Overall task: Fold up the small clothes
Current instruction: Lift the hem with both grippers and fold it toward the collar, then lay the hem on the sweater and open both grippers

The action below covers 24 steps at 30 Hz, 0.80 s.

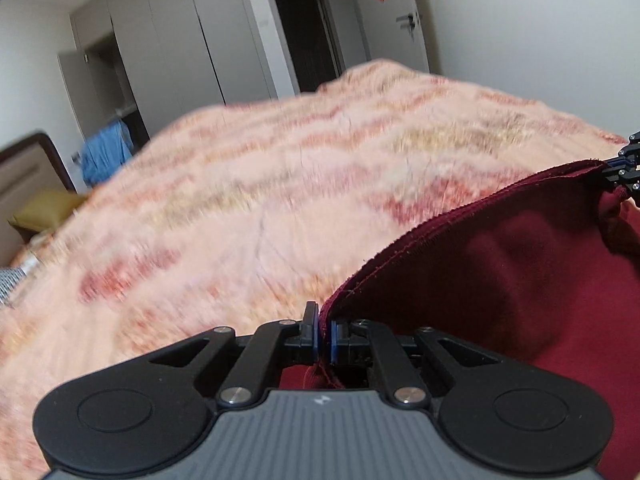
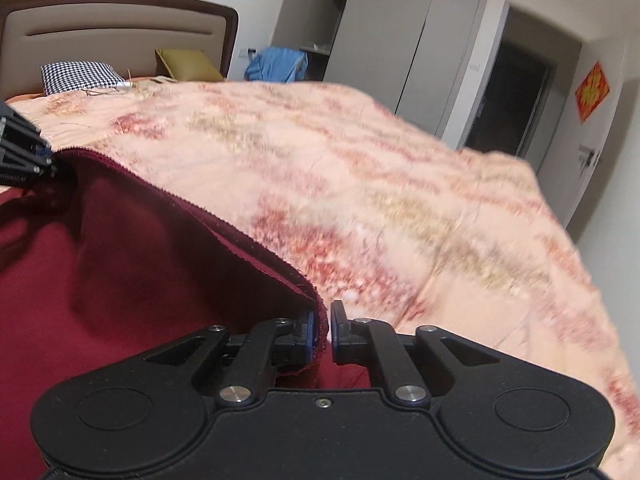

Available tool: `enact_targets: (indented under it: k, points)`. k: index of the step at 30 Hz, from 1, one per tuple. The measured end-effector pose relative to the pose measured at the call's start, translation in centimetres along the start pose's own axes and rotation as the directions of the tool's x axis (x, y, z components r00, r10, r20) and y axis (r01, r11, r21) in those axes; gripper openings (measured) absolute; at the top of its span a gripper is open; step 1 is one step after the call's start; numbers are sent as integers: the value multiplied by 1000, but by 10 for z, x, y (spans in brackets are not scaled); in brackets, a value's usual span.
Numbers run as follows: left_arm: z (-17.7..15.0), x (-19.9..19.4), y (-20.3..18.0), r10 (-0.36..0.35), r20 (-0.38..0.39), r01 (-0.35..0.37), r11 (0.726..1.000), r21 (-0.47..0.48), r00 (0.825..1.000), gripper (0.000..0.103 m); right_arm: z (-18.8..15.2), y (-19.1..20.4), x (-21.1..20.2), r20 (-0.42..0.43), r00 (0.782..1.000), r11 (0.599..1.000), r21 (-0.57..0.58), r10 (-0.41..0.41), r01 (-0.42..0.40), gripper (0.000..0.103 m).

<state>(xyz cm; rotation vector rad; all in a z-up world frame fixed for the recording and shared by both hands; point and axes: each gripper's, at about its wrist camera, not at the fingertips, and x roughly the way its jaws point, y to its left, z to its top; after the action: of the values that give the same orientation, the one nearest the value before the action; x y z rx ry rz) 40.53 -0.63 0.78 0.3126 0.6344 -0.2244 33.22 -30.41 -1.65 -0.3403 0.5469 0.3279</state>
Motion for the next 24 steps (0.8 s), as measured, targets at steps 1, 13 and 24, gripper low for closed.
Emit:
enact_targets:
  k: [1, 13, 24]
  points:
    - [-3, 8, 2, -11, -14, 10, 1000, -9, 1000, 6, -4, -1, 7, -13, 1000, 1000, 11, 7, -7, 17]
    - [-29, -8, 28, -47, 127, 79, 964, -252, 991, 97, -42, -29, -25, 78, 996, 978, 198, 47, -61, 102]
    - [-52, -10, -15, -25, 119, 36, 995, -88, 993, 103, -88, 11, -27, 67, 996, 997, 62, -60, 55, 102]
